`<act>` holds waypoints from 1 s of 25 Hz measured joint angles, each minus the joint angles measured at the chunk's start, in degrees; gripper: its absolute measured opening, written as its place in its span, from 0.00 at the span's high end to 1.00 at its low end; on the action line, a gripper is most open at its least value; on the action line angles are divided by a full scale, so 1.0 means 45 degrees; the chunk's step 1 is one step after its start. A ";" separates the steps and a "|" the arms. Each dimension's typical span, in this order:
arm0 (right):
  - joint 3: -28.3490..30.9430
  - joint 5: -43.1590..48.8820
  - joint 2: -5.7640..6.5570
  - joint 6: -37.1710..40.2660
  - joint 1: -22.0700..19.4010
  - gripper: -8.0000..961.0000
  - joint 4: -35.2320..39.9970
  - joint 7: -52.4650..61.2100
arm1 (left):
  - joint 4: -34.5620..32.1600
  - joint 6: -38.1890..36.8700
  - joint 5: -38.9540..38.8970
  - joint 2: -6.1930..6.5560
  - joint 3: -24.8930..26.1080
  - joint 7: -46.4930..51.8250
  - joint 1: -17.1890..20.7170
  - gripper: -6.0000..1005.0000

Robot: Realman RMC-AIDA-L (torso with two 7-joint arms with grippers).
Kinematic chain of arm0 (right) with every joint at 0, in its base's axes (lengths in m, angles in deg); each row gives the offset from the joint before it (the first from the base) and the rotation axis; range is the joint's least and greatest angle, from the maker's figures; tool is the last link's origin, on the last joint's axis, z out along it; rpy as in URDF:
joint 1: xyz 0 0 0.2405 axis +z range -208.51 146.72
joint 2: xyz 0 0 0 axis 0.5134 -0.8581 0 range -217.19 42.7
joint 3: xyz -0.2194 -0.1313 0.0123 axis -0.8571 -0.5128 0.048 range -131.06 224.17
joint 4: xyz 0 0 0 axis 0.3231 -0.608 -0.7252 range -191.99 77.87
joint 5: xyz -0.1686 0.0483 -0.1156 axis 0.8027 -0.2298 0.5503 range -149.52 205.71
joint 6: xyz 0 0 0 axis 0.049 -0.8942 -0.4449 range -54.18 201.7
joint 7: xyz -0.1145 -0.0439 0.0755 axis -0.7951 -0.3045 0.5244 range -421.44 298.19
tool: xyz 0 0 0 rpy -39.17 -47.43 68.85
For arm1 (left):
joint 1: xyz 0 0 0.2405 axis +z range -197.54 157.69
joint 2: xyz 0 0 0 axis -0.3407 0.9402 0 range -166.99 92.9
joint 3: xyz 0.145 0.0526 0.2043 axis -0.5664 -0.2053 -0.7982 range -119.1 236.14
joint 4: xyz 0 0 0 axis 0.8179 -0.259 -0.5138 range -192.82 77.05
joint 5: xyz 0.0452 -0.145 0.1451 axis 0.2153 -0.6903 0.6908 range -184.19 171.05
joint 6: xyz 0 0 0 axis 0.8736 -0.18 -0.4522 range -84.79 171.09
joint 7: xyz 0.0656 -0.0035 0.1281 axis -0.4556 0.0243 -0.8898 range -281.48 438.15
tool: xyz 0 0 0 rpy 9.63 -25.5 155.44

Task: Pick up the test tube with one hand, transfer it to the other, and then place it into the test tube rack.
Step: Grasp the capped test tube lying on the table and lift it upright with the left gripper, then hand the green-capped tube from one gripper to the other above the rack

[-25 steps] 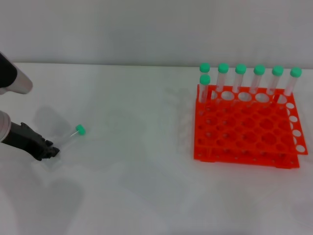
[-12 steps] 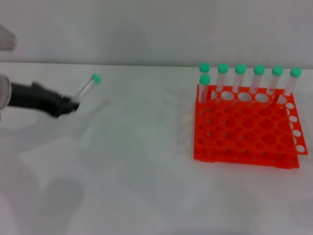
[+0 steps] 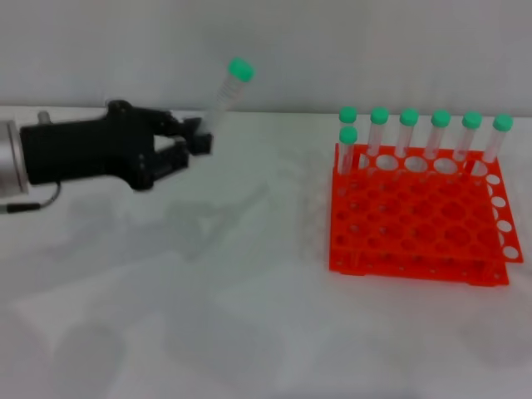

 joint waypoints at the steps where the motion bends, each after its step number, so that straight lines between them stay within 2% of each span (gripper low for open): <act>1: 0.0000 0.0000 0.0000 0.0000 0.0000 0.11 0.0000 0.0000 | 0.0000 0.0000 0.0000 0.0000 0.0000 0.0000 0.0000 0.80; 2: 0.0054 0.0971 0.0284 0.0868 0.0294 0.11 0.0265 0.1253 | -0.0382 -0.0298 -0.0049 0.0012 0.0002 -0.0350 0.0135 0.80; 5: 0.0067 0.1685 0.0469 0.1988 0.0690 0.11 0.0325 0.2200 | -0.1088 -0.0581 0.0010 0.0030 0.0005 -0.1072 0.0389 0.80; 8: 0.0045 0.2319 0.0510 0.2819 0.1210 0.11 0.0348 0.2787 | -0.1405 -0.0525 0.0091 -0.0025 0.0006 -0.1405 0.0512 0.80; 12: -0.0017 0.2805 0.0267 0.3062 0.1636 0.11 0.0450 0.2886 | -0.1925 -0.0448 0.0129 -0.0034 0.0006 -0.1615 0.0581 0.80; 15: -0.0033 0.3368 -0.0066 0.3099 0.1914 0.11 0.0688 0.2930 | -0.2042 -0.0303 0.0282 -0.0045 0.0006 -0.1672 0.0594 0.80; 20: -0.0054 0.3932 -0.0452 0.3052 0.2471 0.11 0.0884 0.3145 | -0.2632 0.0299 0.0538 -0.0057 0.0006 -0.1958 0.0672 0.80; 25: -0.0059 0.4136 -0.0617 0.2766 0.2952 0.11 0.0902 0.3432 | -0.3359 0.0880 0.0808 -0.0071 0.0006 -0.2347 0.0743 0.80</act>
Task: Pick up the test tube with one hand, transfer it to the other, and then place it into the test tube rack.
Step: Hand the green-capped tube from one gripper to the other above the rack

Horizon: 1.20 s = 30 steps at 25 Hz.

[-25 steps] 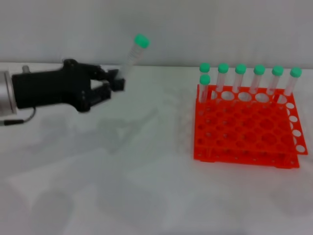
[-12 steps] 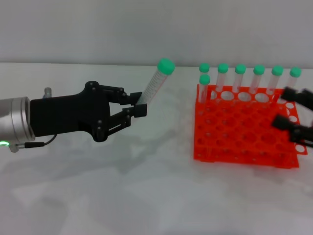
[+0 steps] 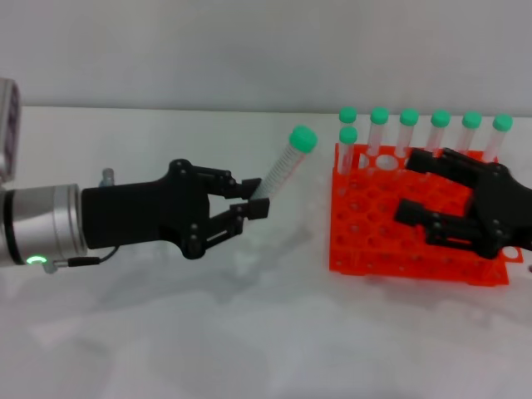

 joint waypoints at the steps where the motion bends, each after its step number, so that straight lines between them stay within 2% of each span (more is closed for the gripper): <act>1: -0.0001 0.0073 -0.0049 -0.0093 0.0100 0.11 0.0003 0.0055 | -0.0112 0.0082 0.0056 0.0000 -0.0001 -0.0056 0.0004 0.80; 6: -0.0001 0.0732 -0.0376 -0.0928 0.0745 0.12 0.0019 0.0216 | -0.0486 0.0263 0.0268 0.0002 -0.0001 -0.0242 0.0009 0.80; 11: -0.0141 0.0856 -0.0571 -0.1231 0.1083 0.12 0.0040 0.0221 | -0.0651 0.0414 0.0322 0.0002 -0.0001 -0.0295 -0.0106 0.80; 20: -0.0302 0.1014 -0.0923 -0.1590 0.1185 0.12 0.0336 0.0253 | -0.1133 0.1152 0.0716 0.0008 -0.0001 -0.0397 -0.0373 0.80; 26: -0.0302 0.1014 -0.1034 -0.1750 0.1190 0.12 0.0455 0.0253 | -0.1442 0.1566 0.0957 0.0002 0.0000 -0.0427 -0.0557 0.80; 30: -0.0300 0.1014 -0.1084 -0.1769 0.1190 0.19 0.0455 0.0261 | -0.1518 0.1689 0.1133 0.0001 -0.0001 -0.0438 -0.0733 0.80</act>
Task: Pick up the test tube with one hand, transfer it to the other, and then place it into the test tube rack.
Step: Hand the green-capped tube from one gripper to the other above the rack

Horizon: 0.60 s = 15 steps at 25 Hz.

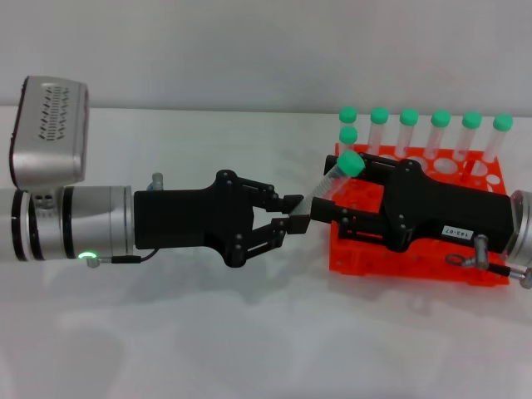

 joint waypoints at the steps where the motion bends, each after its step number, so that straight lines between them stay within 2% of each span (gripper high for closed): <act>1: -0.0003 0.0000 -0.0002 -0.0003 0.0000 0.21 0.0000 0.0004 | -0.0001 0.0026 0.0015 0.0000 0.0000 -0.0002 -0.0018 0.80; 4: -0.0017 0.0000 -0.0002 -0.0006 0.0000 0.27 0.0000 0.0125 | -0.0001 0.0123 0.0018 0.0000 0.0000 -0.0004 -0.0050 0.80; 10: -0.0152 -0.0003 -0.0014 -0.0029 -0.0002 0.29 0.0006 0.0318 | -0.0260 0.0518 0.0119 0.0004 -0.0001 -0.0035 -0.0106 0.80; 15: -0.0165 -0.0005 -0.0041 -0.0188 -0.0002 0.41 0.0006 0.0334 | -0.0319 0.0675 0.0218 0.0012 0.0001 -0.0047 -0.0190 0.80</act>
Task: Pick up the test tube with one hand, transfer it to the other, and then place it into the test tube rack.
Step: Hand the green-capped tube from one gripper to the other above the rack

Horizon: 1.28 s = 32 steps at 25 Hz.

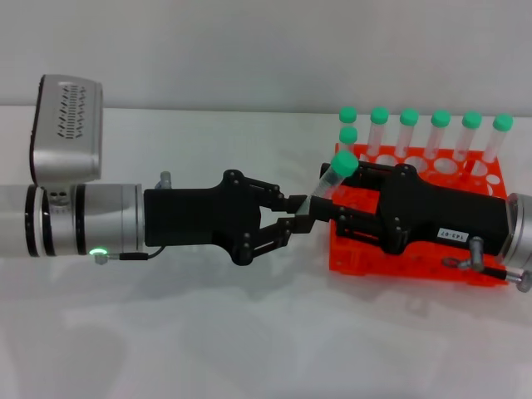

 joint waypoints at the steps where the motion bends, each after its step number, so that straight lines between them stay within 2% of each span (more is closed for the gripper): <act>1: -0.0021 0.0001 -0.0013 -0.0054 0.0000 0.42 0.0000 0.0002 | -0.0010 0.0008 0.0027 -0.0003 0.0000 0.0001 -0.0031 0.80; 17: -0.0023 -0.0003 -0.0011 -0.0260 -0.0160 0.54 -0.0001 -0.0126 | -0.0157 0.0017 0.0274 -0.0012 -0.0002 -0.0002 -0.0134 0.80; 19: -0.0018 -0.0003 -0.0009 -0.0246 -0.0186 0.64 0.0002 -0.0178 | -0.0158 0.0011 0.0278 -0.0012 -0.0002 -0.0005 -0.0124 0.80; 25: -0.0069 -0.0023 -0.0010 -0.0190 -0.0283 0.78 0.0007 -0.0342 | -0.0158 -0.0002 0.0285 -0.0013 -0.0005 -0.0002 -0.0077 0.80; 32: -0.0137 -0.0052 -0.0012 -0.0165 -0.0318 0.78 0.0010 -0.0291 | -0.0154 -0.0052 0.0291 -0.0011 -0.0005 -0.0001 -0.0042 0.80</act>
